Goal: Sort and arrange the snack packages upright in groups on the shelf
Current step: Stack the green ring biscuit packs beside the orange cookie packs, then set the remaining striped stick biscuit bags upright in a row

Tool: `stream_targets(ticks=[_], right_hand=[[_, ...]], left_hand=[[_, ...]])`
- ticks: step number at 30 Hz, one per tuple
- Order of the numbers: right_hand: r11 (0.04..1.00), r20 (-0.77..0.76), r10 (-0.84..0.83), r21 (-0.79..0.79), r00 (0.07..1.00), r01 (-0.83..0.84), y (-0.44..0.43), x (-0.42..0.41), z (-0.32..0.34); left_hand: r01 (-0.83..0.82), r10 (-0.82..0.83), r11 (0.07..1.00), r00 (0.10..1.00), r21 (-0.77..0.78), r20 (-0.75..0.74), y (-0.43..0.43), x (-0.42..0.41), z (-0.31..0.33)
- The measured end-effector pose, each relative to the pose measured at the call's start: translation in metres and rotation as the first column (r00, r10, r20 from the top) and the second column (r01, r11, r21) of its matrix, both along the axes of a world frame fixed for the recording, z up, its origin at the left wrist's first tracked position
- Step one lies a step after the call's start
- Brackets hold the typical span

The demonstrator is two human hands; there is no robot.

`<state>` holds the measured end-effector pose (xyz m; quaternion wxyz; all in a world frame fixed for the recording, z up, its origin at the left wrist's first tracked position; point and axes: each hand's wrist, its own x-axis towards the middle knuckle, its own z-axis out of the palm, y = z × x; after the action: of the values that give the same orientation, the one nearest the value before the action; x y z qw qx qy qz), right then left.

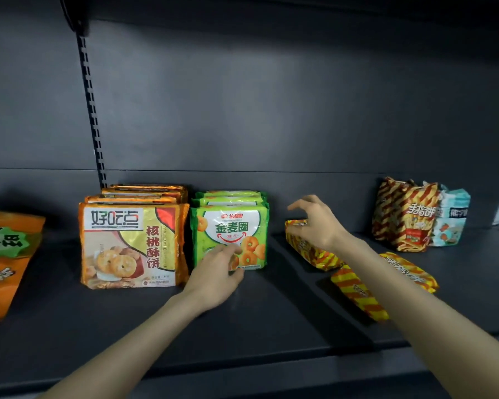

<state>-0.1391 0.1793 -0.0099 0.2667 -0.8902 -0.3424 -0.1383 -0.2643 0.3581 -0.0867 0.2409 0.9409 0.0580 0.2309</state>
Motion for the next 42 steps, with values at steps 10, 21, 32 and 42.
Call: stream_targets(ticks=[10, 21, 32, 42], right_hand=[[0.941, -0.119, -0.307, -0.184, 0.944, 0.283, -0.127, 0.005, -0.015], [0.956, -0.564, -0.29, -0.125, 0.773, 0.267, -0.193, 0.026, -0.041], [0.947, -0.594, 0.107, 0.305, 0.797, 0.1, -0.197, 0.07, -0.044], [0.941, -0.132, 0.012, 0.336, 0.991, 0.034, -0.174, 0.11, -0.016]], left_hand=[[0.184, -0.198, 0.969, 0.978, -0.167, -0.071, -0.077, 0.069, 0.003], [0.149, -0.213, 0.913, 0.968, -0.381, -0.13, -0.129, 0.128, 0.008], [-0.147, 0.096, 0.879, 0.986, -0.454, -0.134, -0.137, 0.132, 0.004], [-0.208, 0.132, 0.772, 0.977, -0.6, -0.168, -0.139, 0.141, -0.001]])
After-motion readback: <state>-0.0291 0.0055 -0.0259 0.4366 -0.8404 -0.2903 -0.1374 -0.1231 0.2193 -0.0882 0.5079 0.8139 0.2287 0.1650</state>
